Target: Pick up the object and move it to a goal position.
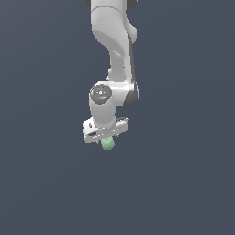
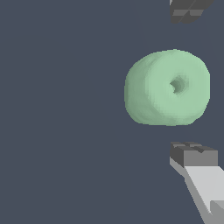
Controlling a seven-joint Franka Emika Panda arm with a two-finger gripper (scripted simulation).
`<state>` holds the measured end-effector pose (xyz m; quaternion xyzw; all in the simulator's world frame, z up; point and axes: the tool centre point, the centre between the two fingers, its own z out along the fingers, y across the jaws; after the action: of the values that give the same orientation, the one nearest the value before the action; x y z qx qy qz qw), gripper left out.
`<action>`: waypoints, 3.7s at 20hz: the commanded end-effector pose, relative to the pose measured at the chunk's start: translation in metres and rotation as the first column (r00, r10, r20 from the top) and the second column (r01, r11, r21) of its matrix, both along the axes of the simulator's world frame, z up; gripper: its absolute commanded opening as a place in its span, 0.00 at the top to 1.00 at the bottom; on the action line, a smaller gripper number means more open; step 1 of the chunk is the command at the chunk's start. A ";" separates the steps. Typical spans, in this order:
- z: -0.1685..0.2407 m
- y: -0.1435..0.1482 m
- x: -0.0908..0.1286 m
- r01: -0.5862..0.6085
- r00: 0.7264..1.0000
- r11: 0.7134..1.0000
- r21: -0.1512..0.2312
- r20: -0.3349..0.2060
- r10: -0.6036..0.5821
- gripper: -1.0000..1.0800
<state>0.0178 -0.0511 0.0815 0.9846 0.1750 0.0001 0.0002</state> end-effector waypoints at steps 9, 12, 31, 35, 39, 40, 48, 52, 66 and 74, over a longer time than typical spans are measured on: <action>-0.042 0.000 -0.001 -0.003 1.000 1.000 0.000 0.000 0.003 0.04; -0.042 0.000 0.000 -0.003 1.000 1.000 0.000 0.000 0.003 1.00; -0.021 -0.007 0.010 -0.003 1.000 1.000 0.000 0.000 0.003 1.00; 0.001 -0.014 0.020 -0.003 1.000 1.000 0.000 0.000 0.003 1.00; 0.029 -0.024 0.034 -0.003 1.000 1.000 0.000 0.000 0.003 1.00; 0.037 -0.026 0.038 -0.003 1.000 1.000 0.000 0.000 0.003 1.00; 0.101 -0.047 0.069 -0.003 1.000 1.000 0.000 0.000 0.003 1.00; 0.127 -0.056 0.083 -0.003 1.000 1.000 0.000 0.000 0.003 1.00; 0.189 -0.077 0.117 -0.003 1.000 1.000 0.000 0.000 0.003 1.00; 0.205 -0.082 0.127 -0.003 1.000 1.000 0.000 0.000 0.003 1.00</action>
<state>0.1430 -0.1321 0.2837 0.9843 0.1763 0.0000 0.0000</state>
